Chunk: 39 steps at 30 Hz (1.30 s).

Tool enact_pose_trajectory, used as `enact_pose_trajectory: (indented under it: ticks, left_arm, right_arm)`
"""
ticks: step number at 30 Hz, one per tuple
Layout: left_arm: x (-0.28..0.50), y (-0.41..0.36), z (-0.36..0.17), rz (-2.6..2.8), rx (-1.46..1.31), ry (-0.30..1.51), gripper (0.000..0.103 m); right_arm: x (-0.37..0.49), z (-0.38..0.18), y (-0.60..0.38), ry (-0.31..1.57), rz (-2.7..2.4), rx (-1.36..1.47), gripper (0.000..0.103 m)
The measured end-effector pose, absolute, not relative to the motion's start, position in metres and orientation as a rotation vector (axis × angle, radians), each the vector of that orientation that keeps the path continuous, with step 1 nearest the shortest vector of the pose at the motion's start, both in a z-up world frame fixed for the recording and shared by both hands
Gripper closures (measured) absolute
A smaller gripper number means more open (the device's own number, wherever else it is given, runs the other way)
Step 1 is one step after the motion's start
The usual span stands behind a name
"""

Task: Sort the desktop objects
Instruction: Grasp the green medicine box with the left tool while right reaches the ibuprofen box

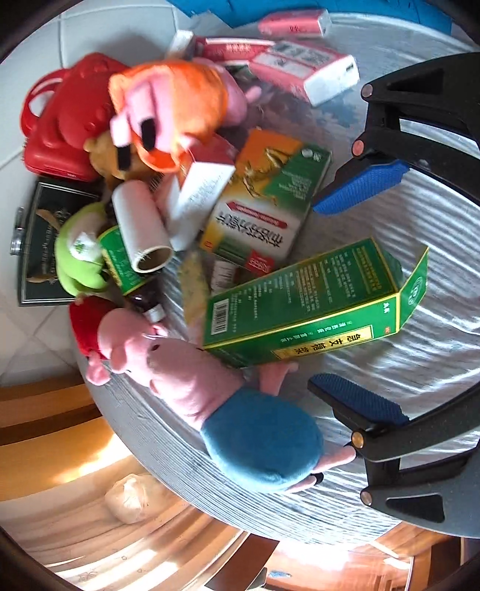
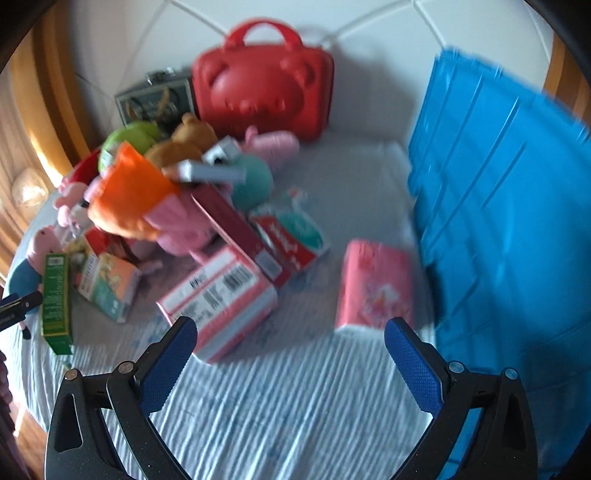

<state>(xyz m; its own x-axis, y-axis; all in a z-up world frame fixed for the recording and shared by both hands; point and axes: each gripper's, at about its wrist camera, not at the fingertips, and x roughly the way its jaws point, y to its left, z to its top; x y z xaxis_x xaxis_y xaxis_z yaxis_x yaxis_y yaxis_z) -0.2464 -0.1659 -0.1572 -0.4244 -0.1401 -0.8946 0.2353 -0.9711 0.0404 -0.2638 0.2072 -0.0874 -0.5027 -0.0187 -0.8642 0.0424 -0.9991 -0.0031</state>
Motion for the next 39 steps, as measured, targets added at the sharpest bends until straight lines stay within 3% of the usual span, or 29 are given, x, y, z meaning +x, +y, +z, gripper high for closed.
enact_pose_trajectory:
  ticks: [8, 13, 15, 20, 30, 39]
  left_arm:
    - [-0.281, -0.166, -0.203, -2.331, 1.655, 0.097, 0.014]
    - [-0.290, -0.180, -0.229, -2.242, 1.710, 0.111, 0.015]
    - [-0.279, -0.194, -0.231, -2.239, 1.701, 0.196, 0.022]
    - [-0.241, -0.227, -0.231, -2.241, 1.698, 0.421, 0.022]
    - [-0.232, -0.226, -0.207, -2.348, 1.648, 0.293, 0.022]
    - [-0.245, -0.203, -0.228, -2.335, 1.759, 0.226, 0.022]
  right_arm:
    - [-0.285, -0.106, 0.159, 0.087, -2.552, 1.539, 0.000]
    - [-0.299, -0.117, 0.102, 0.212, -2.422, 1.486, 0.000]
    - [-0.303, -0.123, 0.080, 0.248, -2.369, 1.458, 0.000]
    - [-0.315, -0.144, 0.020, 0.389, -2.227, 1.404, 0.000]
    - [-0.345, -0.189, -0.070, 0.558, -2.081, 1.322, 0.000]
    - [-0.307, -0.216, -0.067, 0.522, -1.907, 1.486, 0.000]
